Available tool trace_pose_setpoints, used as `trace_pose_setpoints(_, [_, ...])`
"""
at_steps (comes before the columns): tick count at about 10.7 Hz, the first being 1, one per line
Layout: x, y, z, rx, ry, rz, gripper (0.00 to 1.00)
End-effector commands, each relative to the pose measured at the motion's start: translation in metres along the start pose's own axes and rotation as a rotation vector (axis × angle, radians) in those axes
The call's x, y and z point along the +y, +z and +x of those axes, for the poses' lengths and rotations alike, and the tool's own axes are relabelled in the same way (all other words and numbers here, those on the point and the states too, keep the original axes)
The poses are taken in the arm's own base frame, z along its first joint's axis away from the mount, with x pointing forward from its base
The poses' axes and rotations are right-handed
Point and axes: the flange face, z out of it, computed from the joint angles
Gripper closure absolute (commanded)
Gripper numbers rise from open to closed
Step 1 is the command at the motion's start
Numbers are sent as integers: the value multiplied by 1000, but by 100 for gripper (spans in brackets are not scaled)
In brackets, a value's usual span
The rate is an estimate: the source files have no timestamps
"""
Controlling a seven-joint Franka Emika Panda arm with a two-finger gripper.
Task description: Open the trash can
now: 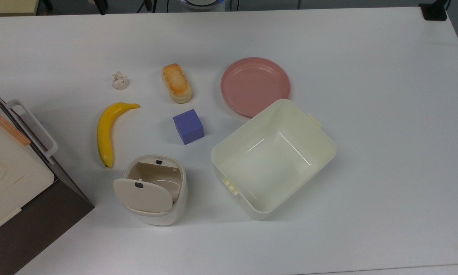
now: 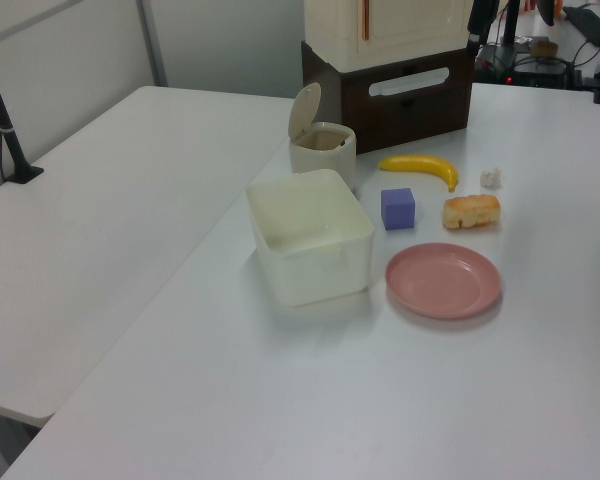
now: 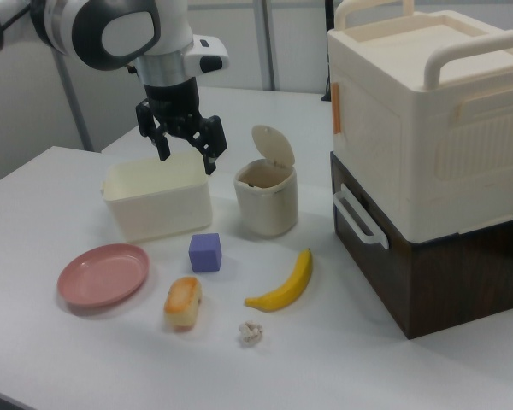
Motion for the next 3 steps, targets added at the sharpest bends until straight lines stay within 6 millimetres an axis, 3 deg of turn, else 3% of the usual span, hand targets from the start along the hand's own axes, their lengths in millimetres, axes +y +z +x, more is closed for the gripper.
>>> trace_pose_setpoints(1, [-2, 11, 0, -17, 7, -17, 0])
trace_pose_setpoints(3, [-2, 11, 0, -15, 8, -17, 0])
